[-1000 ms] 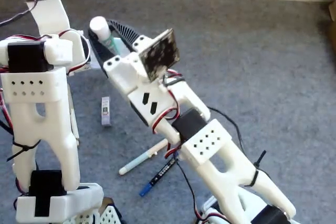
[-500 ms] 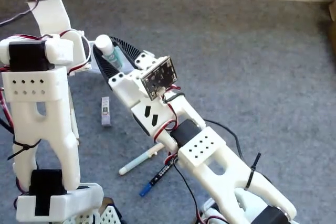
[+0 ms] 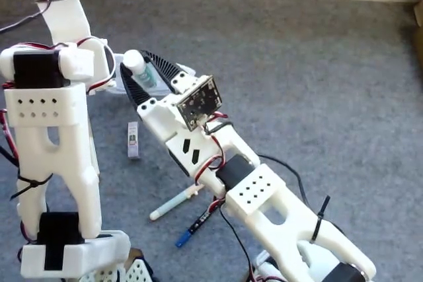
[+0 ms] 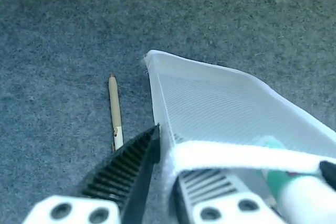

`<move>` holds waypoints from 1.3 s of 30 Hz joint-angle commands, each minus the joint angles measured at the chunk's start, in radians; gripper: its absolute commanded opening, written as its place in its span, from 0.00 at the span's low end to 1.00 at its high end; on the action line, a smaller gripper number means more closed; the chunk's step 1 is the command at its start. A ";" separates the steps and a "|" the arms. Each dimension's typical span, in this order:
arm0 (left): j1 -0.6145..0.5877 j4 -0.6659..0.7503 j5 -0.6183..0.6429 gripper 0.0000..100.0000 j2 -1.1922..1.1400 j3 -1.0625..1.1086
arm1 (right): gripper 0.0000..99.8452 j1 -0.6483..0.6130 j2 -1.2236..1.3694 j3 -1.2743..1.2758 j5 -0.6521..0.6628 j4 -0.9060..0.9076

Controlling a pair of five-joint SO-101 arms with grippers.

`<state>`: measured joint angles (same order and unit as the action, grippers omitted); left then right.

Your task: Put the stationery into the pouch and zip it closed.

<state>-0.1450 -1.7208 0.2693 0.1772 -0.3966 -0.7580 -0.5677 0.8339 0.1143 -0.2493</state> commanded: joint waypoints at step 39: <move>0.008 0.003 0.008 0.01 0.007 -0.050 | 0.18 0.104 -0.387 -0.292 0.005 1.020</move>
<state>-0.1450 -1.7208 0.2693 0.1772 -0.3966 -0.6690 -0.9237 0.6176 0.1158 0.6774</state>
